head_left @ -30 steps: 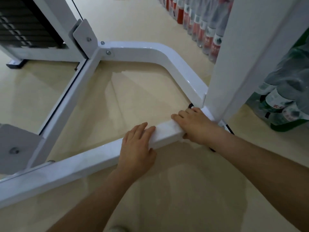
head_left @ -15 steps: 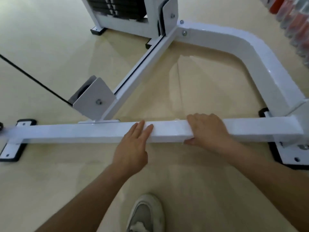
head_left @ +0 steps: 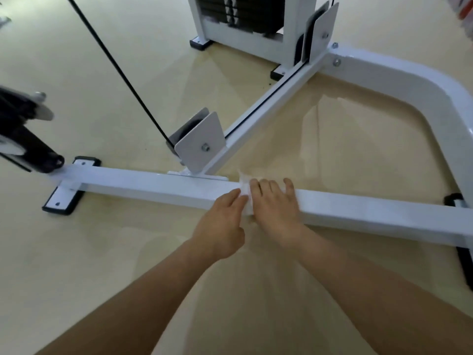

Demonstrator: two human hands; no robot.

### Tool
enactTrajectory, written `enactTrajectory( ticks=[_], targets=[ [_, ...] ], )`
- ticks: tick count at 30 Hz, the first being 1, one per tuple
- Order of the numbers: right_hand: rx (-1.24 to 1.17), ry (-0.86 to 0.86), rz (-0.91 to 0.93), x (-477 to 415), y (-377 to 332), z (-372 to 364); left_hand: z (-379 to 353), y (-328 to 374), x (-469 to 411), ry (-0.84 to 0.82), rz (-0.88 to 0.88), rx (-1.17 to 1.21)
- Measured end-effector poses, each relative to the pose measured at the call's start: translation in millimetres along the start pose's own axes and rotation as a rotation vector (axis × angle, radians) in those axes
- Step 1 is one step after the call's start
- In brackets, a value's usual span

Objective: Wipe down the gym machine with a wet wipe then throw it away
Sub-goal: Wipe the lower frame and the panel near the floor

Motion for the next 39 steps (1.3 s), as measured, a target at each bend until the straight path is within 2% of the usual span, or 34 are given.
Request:
enactTrajectory(
  ticks=[3, 6, 8, 11, 13, 15, 18, 20, 23, 26, 29, 31, 34, 37, 39],
  targets=[
    [0.133, 0.078, -0.045, 40.8, 72.1, 1.5, -4.7, -6.5, 1.7, 0.037, -0.046, -0.047],
    [0.179, -0.041, -0.132, 53.2, 112.4, -3.7, -2.0, -6.7, -2.0, 0.111, -0.065, -0.007],
    [0.165, -0.099, -0.097, 28.4, 81.6, -11.5, -2.7, -11.9, -0.1, 0.092, -0.066, 0.021],
    [0.113, 0.076, 0.029, -22.5, -19.0, -16.8, 2.3, -24.8, 11.4, 0.099, -0.043, 0.019],
    [0.059, 0.119, 0.059, -43.9, -67.4, -12.1, 17.8, -41.7, 20.3, 0.19, 0.063, -0.008],
    [0.071, 0.117, 0.053, -46.5, -78.6, -7.7, 36.2, -59.9, 28.4, 0.245, 0.179, -0.038],
    [0.048, 0.152, 0.057, -18.3, -39.6, -3.8, 43.3, -63.0, 28.8, 0.221, 0.185, -0.072],
    [0.086, 0.179, 0.016, 6.0, 3.1, -3.6, 32.0, -48.1, 19.7, 0.164, 0.1, -0.1],
    [0.155, 0.032, -0.049, 30.6, 62.1, -10.0, 5.3, -21.1, 2.8, 0.031, -0.046, -0.177],
    [0.121, -0.04, -0.163, 27.5, 65.8, -11.5, -2.9, -15.5, -6.7, 0.015, -0.05, -0.214],
    [0.033, -0.034, -0.101, 1.8, -2.6, -8.4, 2.1, -18.2, -5.8, 0.087, -0.089, -0.111],
    [0.0, -0.083, 0.033, -14.5, -48.8, -5.3, 12.9, -22.6, -2.7, 0.169, -0.064, 0.01],
    [-0.11, -0.161, 0.211, -23.1, -73.0, -0.3, 21.5, -37.8, 4.4, 0.174, 0.011, 0.038],
    [-0.559, -0.203, 0.249, -17.3, -51.8, 15.7, 12.5, -34.7, 4.3, 0.131, -0.156, -0.084],
    [-0.911, -0.164, 0.115, -13.6, -30.1, 27.6, 2.8, -25.3, -10.5, 0.047, -0.162, -0.097]
  ],
)
Point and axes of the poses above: each hand's wrist, its own x-axis away from the middle knuckle, its own z-axis out of the back of the hand, y = z × x, the point moved 5 cm from there along -x, towards the middle knuckle, and after that the axes turned 6 degrees about x, right-handed, at the moved point
